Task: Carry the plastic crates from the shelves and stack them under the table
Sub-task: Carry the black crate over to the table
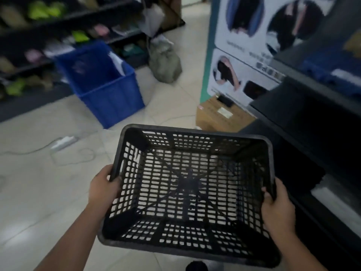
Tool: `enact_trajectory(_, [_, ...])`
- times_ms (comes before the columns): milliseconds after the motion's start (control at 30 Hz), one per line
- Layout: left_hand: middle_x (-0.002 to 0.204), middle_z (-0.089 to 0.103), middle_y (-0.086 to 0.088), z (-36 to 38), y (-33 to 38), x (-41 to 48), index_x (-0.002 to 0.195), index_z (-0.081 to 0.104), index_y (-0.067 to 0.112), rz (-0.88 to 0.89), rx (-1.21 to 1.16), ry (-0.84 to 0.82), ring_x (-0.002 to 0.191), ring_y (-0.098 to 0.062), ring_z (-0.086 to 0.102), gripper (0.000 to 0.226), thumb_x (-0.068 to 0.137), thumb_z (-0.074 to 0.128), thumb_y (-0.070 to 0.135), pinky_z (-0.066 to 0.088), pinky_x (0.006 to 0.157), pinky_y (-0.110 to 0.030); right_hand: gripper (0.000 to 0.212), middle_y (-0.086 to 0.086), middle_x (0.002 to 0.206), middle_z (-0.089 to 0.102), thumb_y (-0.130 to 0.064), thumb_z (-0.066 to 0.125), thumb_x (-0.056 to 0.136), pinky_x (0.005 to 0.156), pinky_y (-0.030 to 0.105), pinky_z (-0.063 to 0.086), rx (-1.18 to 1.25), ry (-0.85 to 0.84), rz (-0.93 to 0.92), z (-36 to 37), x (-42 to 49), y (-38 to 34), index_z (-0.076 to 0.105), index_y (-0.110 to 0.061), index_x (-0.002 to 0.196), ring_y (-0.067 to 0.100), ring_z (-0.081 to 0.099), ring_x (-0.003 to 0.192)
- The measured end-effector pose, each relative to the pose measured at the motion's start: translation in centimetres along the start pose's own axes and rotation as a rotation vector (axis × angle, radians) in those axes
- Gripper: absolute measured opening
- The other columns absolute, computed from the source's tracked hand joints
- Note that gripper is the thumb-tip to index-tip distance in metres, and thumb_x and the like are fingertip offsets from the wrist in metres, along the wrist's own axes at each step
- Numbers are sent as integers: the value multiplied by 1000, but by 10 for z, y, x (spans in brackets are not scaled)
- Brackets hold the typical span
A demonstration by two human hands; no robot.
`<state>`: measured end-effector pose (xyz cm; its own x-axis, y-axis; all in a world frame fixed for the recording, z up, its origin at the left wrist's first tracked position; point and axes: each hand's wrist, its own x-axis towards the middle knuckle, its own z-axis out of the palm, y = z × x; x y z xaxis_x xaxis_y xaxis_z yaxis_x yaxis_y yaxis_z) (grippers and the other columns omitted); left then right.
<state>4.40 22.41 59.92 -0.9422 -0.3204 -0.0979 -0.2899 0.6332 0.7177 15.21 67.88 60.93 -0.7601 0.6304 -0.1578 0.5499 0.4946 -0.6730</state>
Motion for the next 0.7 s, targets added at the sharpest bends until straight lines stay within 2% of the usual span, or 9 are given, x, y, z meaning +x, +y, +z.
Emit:
enact_trajectory(100, [80, 67, 21, -98, -43, -27, 103, 64, 41, -50, -38, 163, 71, -2, 62, 29, 77, 65, 29, 43, 56, -26, 49, 18, 121, 67, -15, 53, 97, 80, 42, 46, -27, -45, -146, 21, -37, -79, 43, -23, 145, 40, 62, 106])
enact_trajectory(267, [87, 71, 15, -252, -128, -91, 109, 67, 33, -175, -100, 362, 74, -13, 67, 28, 84, 67, 21, 49, 62, -31, 45, 13, 124, 65, -13, 52, 97, 83, 40, 44, 1, -173, -415, 79, -132, -197, 48, -24, 140, 35, 60, 110])
enact_trajectory(367, [82, 71, 16, -330, -181, -136, 106, 67, 33, -256, -109, 491, 67, -13, 67, 26, 83, 66, 21, 44, 55, -26, 44, 9, 121, 67, -11, 52, 95, 87, 43, 46, 50, -277, -573, 124, -199, -255, 51, -30, 135, 33, 60, 109])
enact_trajectory(467, [77, 69, 18, -397, -234, -184, 101, 66, 34, -358, -95, 623, 59, -5, 65, 26, 82, 66, 17, 43, 49, -22, 45, 9, 118, 68, -8, 52, 93, 81, 40, 46, 68, -378, -688, 178, -265, -307, 51, -28, 134, 34, 62, 103])
enact_trajectory(533, [74, 65, 24, -436, -265, -216, 102, 65, 39, -431, -60, 711, 56, -1, 62, 34, 80, 68, 14, 41, 47, -20, 44, 7, 117, 69, -9, 52, 94, 78, 37, 46, 62, -453, -757, 215, -308, -338, 52, -28, 134, 31, 63, 101])
enact_trajectory(633, [78, 70, 13, -483, -316, -258, 107, 70, 30, -555, -51, 809, 62, -15, 66, 34, 79, 68, 11, 47, 56, -30, 45, 0, 109, 70, -8, 50, 94, 73, 32, 41, 72, -574, -871, 272, -372, -382, 54, -31, 132, 24, 62, 92])
enact_trajectory(700, [75, 70, 8, -507, -346, -283, 107, 72, 25, -628, -42, 889, 59, -16, 65, 31, 80, 70, 9, 47, 56, -30, 47, -6, 104, 68, -6, 49, 94, 72, 31, 41, 74, -662, -943, 312, -413, -411, 53, -31, 134, 19, 60, 87])
